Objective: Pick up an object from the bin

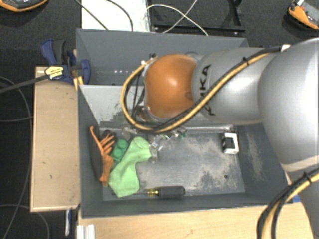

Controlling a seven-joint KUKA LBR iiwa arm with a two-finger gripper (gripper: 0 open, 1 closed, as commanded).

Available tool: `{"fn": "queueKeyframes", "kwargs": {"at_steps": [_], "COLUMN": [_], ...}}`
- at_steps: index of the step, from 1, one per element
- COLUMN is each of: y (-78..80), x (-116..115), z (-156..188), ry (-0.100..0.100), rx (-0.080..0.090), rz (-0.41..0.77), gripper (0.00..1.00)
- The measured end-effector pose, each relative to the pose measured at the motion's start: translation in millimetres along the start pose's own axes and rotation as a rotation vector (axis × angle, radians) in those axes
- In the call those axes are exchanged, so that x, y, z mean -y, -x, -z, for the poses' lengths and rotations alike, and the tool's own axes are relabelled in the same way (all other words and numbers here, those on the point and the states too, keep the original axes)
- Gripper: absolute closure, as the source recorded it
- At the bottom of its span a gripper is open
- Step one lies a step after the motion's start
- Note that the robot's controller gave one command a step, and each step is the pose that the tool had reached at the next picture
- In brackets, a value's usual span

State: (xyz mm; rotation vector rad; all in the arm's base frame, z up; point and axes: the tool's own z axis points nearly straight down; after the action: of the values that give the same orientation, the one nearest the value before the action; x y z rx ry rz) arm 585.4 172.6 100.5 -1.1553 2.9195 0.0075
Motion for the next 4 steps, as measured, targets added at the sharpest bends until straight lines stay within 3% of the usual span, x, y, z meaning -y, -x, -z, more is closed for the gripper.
{"fn": "queueKeyframes", "kwargs": {"at_steps": [1, 2, 4], "y": [19.3, 42.6, 42.6], "x": [-25.4, -47.8, -47.5], "z": [-29.4, -27.9, -26.2], "ry": [-0.006, -0.006, -0.005], "rx": [0.009, 0.006, 0.007], "rz": [-0.146, 0.504, 0.504], "gripper": [0.00, 1.00, 1.00]}}
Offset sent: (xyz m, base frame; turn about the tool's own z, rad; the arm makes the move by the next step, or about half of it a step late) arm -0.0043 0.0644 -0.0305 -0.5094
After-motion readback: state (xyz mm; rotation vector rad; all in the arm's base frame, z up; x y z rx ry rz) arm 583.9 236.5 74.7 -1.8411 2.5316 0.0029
